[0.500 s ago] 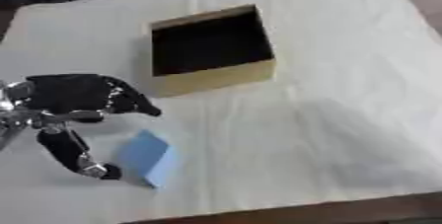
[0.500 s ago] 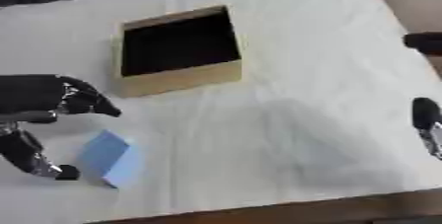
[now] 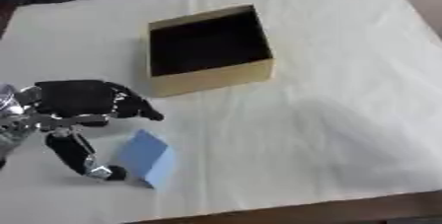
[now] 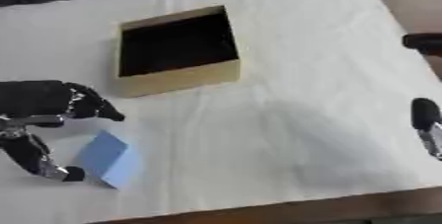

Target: Pick up objects on the table and place them in the box.

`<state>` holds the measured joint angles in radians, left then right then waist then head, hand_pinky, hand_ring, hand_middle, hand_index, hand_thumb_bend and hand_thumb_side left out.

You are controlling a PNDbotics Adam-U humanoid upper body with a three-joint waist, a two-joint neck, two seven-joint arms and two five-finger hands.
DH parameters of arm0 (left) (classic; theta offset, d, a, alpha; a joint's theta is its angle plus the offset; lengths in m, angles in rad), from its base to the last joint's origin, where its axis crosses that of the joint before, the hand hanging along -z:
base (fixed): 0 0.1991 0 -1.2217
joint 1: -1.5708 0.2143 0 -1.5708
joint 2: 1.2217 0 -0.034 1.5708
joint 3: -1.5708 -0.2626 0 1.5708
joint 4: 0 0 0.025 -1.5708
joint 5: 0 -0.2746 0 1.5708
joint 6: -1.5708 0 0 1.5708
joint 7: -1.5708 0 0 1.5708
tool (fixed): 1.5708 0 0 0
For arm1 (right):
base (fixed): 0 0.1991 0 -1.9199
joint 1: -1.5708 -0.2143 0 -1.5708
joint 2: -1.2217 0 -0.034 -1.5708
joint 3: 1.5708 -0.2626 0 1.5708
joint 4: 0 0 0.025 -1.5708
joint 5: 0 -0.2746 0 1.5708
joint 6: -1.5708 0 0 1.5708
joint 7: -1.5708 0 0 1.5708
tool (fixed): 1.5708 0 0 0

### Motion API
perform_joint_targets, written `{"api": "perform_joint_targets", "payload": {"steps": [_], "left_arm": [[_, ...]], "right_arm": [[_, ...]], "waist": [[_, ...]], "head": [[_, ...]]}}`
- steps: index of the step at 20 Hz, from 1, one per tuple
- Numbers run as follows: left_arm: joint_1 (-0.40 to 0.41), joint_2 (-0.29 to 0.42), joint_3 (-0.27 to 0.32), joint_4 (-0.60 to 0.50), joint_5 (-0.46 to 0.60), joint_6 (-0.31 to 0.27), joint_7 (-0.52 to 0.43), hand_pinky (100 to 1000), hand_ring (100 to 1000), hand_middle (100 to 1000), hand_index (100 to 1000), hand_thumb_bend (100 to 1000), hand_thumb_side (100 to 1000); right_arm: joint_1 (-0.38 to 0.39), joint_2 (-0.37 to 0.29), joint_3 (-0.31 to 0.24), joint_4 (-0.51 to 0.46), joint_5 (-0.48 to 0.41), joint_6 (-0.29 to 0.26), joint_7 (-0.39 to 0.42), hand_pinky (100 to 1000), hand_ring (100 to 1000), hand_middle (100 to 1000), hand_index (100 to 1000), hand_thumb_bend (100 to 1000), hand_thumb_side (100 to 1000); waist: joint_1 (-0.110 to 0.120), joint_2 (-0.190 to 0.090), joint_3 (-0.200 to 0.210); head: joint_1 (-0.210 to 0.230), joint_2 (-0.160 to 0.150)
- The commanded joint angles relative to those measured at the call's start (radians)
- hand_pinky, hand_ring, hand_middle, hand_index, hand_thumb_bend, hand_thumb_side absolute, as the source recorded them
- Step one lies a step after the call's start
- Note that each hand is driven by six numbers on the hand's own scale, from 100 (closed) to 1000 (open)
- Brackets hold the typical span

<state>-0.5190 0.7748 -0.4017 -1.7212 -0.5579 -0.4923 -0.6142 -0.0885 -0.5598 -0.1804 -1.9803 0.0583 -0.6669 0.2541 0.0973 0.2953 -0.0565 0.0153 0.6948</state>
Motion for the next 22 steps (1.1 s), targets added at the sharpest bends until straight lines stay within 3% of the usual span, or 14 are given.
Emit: {"api": "perform_joint_targets", "payload": {"steps": [1,18,22], "left_arm": [[-0.017,0.009,0.0,0.01,-0.016,-0.086,-0.085,836,793,777,958,488,451],[-0.016,-0.041,-0.039,0.117,-0.102,-0.134,-0.113,818,759,727,925,434,428],[-0.013,-0.044,-0.032,0.118,-0.104,-0.134,-0.083,761,656,594,840,295,399]], "right_arm": [[-0.011,-0.013,-0.004,-0.02,-0.01,0.0,0.005,861,865,796,877,100,419],[-0.019,-0.01,-0.001,-0.02,-0.021,0.002,0.018,861,864,793,874,100,420],[-0.019,-0.009,-0.002,-0.02,-0.021,0.003,0.019,861,864,791,874,100,420]], "waist": [[-0.003,-0.016,-0.002],[0.0,-0.01,-0.007],[0.001,-0.009,-0.006]], "head": [[0.002,0.01],[0.001,0.007],[-0.002,0.006]]}}
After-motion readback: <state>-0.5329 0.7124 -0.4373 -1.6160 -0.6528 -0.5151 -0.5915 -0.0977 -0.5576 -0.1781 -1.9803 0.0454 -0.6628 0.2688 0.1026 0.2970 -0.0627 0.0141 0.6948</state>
